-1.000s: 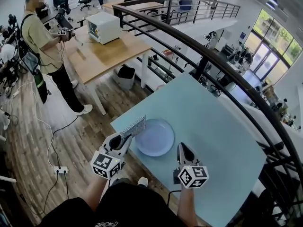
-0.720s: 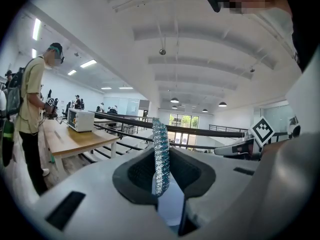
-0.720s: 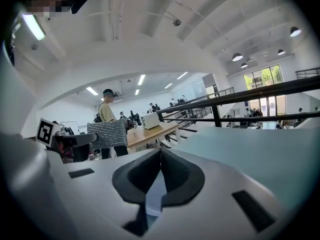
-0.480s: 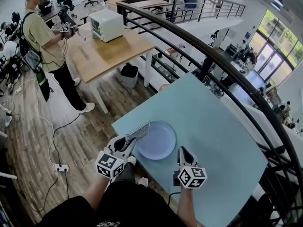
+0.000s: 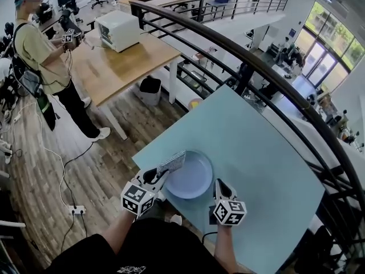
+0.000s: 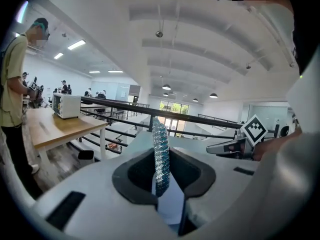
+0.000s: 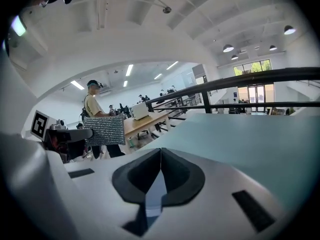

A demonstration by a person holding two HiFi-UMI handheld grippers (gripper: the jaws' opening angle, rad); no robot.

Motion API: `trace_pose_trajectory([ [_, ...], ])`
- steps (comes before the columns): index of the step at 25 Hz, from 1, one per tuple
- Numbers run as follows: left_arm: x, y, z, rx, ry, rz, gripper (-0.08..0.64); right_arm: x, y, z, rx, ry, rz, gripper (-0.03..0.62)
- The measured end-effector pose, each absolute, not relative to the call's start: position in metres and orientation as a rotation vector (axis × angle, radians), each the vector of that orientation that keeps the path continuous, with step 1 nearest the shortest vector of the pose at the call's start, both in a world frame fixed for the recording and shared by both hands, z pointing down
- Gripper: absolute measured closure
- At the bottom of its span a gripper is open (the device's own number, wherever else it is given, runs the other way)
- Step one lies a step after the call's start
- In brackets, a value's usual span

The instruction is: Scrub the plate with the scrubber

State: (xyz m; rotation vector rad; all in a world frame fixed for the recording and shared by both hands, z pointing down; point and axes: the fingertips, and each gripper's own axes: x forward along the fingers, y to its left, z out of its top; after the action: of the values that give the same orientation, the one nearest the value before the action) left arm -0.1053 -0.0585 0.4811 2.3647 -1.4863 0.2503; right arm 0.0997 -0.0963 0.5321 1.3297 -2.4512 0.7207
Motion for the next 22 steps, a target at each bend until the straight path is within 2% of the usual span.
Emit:
trace_pose_trajectory([
  [22,-0.072,-0.102,0.579,2.399,-1.027,0.548,0.477,0.098,-0.113,0.635,1.429,-2.134,0.845,0.583],
])
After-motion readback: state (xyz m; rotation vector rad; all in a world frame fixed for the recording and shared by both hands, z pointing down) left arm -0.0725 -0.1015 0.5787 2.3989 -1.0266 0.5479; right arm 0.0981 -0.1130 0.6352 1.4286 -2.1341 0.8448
